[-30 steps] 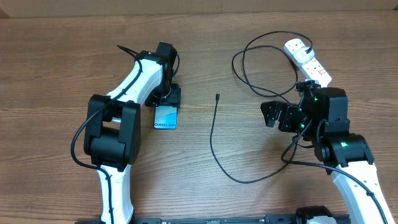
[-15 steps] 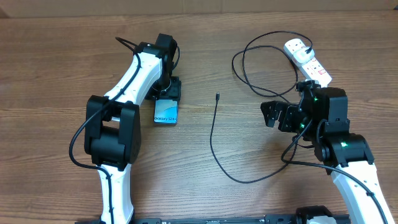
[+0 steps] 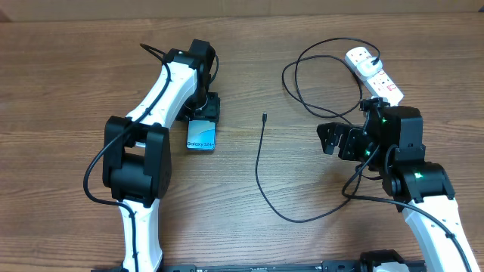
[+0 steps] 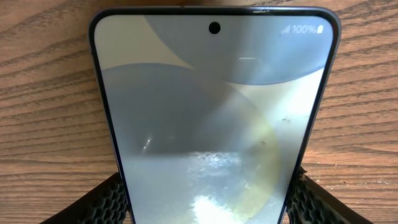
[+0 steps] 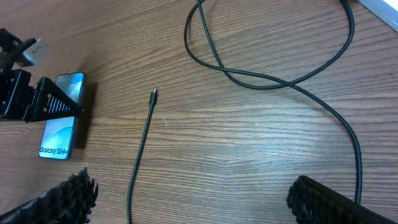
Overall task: Plug charger to phone and switch on socket
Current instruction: 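Lift the phone upright with the left gripper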
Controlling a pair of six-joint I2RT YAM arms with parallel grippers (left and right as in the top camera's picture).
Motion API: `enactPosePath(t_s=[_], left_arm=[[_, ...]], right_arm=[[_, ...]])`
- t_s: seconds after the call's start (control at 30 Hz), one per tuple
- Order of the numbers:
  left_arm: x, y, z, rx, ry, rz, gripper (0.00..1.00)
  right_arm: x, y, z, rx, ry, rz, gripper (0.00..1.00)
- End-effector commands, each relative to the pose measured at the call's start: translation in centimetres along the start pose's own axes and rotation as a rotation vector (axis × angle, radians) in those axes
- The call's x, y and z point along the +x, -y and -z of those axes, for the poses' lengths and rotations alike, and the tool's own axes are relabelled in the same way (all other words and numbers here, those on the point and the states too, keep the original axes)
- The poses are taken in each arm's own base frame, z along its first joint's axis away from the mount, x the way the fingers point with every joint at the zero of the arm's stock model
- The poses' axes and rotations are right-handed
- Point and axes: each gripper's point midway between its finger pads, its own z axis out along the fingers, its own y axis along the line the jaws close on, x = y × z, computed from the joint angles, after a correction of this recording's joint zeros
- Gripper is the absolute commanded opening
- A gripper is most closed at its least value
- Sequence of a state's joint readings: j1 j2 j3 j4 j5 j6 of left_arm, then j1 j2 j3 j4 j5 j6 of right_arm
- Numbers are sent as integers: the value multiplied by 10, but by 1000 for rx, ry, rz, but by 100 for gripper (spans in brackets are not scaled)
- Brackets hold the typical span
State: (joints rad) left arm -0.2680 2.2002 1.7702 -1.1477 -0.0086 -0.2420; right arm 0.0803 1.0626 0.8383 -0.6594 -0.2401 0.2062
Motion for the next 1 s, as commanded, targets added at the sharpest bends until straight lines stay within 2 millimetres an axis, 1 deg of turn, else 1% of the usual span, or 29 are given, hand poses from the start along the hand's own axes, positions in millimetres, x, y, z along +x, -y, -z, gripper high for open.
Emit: enactPosePath(t_s=[0.0,0.1,0.17,0.23,0.3,0.43,0.57,0.67,0.77,0.87,0.97], left_arm=[[-10,0,7,9,30,27,31],[-10,0,7,9,30,27,30],[-11,0,8,9,32,27,18],[-12,0,9,8,38,27,12],[-15,0,12,10,47,27,4],[-22,2,22,16,71,27,4],[-29,3,42,23,94,46,4],[-31,3,55,35,99,98,4],[-33,0,71,46,104,187,4],[-33,-1,86,88,99,257,4],[-32,0,100,146,83,322,4]], right_arm=[[-10,-7,5,-18,22,7,100],[-10,-7,5,-18,22,7,100],[-10,-7,5,-18,22,7,100],[-10,-7,5,-18,22,7,100],[-10,-7,5,-18,22,7,100],[-10,-7,5,-18,22,7,100],[-10,-7,5,-18,22,7,100],[-9,-8,5,-22,21,6,100],[-9,-13,5,-56,17,3,100],[-9,-22,4,-106,9,-51,100],[-8,-22,0,-113,-8,-110,99]])
